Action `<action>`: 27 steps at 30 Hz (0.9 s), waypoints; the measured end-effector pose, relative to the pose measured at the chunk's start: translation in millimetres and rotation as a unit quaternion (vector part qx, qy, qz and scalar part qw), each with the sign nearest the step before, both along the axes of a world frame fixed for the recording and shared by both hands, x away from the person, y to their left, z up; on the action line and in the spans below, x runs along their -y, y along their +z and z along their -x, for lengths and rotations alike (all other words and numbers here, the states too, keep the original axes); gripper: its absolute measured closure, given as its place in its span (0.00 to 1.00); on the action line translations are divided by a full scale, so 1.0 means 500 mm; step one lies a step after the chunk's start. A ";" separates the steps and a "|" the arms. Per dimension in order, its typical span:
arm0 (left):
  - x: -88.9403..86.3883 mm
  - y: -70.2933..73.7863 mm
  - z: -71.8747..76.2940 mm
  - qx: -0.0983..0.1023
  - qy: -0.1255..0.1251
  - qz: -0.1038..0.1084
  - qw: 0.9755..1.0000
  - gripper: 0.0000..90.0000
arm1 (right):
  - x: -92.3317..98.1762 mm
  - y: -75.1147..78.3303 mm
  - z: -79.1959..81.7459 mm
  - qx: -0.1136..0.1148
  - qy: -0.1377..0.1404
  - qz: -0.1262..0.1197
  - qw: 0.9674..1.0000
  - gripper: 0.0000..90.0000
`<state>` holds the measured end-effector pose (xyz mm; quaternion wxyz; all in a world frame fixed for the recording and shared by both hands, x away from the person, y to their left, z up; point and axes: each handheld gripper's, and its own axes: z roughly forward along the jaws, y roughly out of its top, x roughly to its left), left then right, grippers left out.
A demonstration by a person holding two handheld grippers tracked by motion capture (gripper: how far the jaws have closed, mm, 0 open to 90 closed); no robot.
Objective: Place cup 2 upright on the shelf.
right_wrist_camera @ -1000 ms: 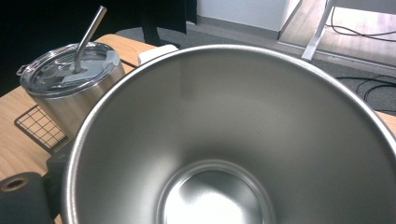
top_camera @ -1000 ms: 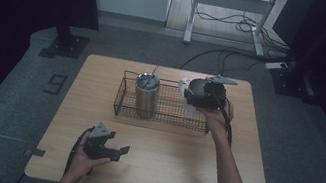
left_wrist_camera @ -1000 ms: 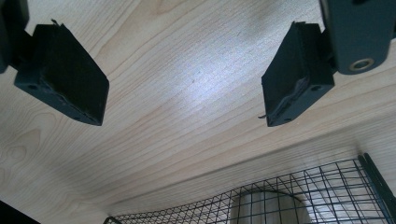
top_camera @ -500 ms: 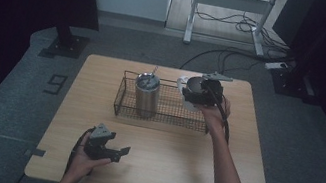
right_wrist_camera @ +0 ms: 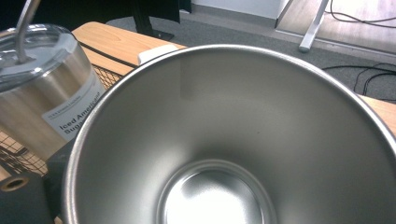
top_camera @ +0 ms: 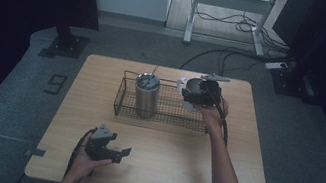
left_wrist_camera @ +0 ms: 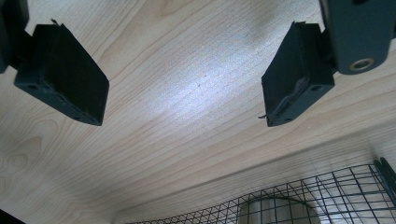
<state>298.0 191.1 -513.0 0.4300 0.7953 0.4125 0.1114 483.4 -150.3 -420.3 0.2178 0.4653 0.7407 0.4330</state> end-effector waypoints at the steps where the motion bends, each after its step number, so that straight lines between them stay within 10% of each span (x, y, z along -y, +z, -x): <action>1: 0.000 0.000 0.000 0.000 0.000 0.000 1.000 0.17 | 0.000 -0.003 -0.001 -0.001 0.000 -0.001 1.000 0.07; 27: 0.004 -0.004 0.000 -0.003 -0.001 -0.004 1.000 0.17 | 0.002 -0.071 -0.008 -0.027 -0.007 0.016 0.999 0.07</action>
